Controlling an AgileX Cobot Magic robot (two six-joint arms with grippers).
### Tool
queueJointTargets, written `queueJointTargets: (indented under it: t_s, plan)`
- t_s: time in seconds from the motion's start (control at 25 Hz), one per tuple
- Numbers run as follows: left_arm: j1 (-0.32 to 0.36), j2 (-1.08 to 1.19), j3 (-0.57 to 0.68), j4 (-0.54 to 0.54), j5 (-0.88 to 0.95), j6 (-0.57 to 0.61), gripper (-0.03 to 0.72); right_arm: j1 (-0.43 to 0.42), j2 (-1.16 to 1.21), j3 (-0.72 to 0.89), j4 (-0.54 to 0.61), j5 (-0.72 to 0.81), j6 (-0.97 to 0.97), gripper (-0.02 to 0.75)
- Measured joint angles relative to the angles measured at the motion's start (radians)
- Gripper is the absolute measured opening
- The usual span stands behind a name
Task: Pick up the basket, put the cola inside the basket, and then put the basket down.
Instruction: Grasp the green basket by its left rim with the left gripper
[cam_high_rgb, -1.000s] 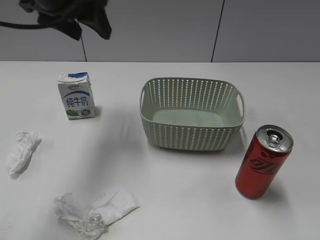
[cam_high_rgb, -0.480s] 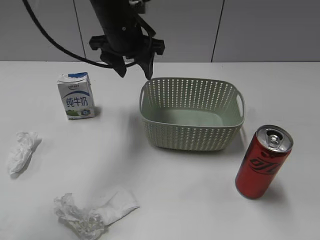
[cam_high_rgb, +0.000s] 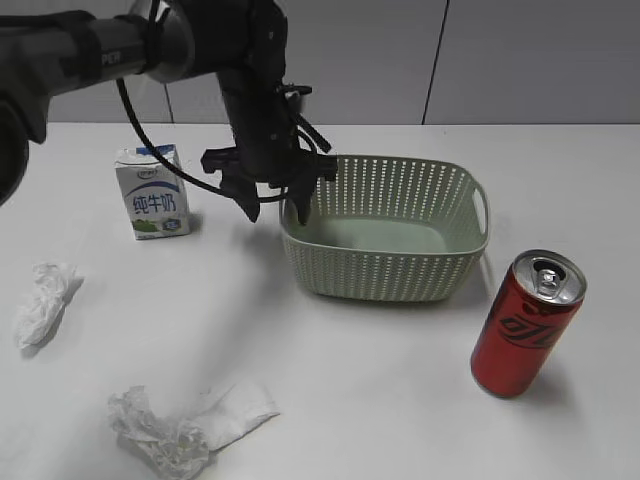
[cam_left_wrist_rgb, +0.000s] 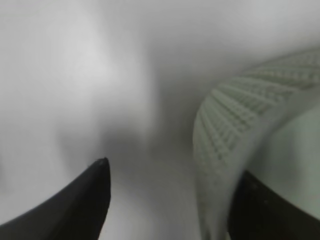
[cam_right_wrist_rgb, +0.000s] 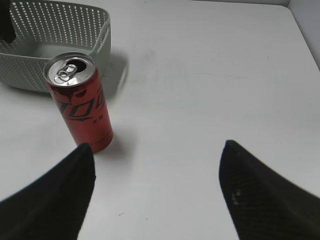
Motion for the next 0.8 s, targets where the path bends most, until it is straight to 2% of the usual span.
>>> queueJointTargets:
  t_s: [0.12,0.2,0.56,0.64,0.8]
  plan:
    - [0.0,0.018,-0.001,0.0,0.003,-0.05,0.489,0.0,0.0,0.0,0.0,0.0,0.0,0.585]
    - [0.0,0.019,-0.002,-0.001,0.002,-0.065,0.434,0.0,0.0,0.0,0.0,0.0,0.0,0.585]
    - [-0.004,0.023,-0.009,-0.019,-0.001,-0.076,0.028,0.0,0.0,0.0,0.0,0.0,0.0,0.585]
    - [-0.005,0.02,-0.009,-0.02,-0.002,-0.076,-0.004,0.0,0.0,0.0,0.0,0.0,0.0,0.585]
    - [-0.005,-0.002,-0.009,-0.004,0.002,-0.076,-0.004,0.0,0.0,0.0,0.0,0.0,0.0,0.585]
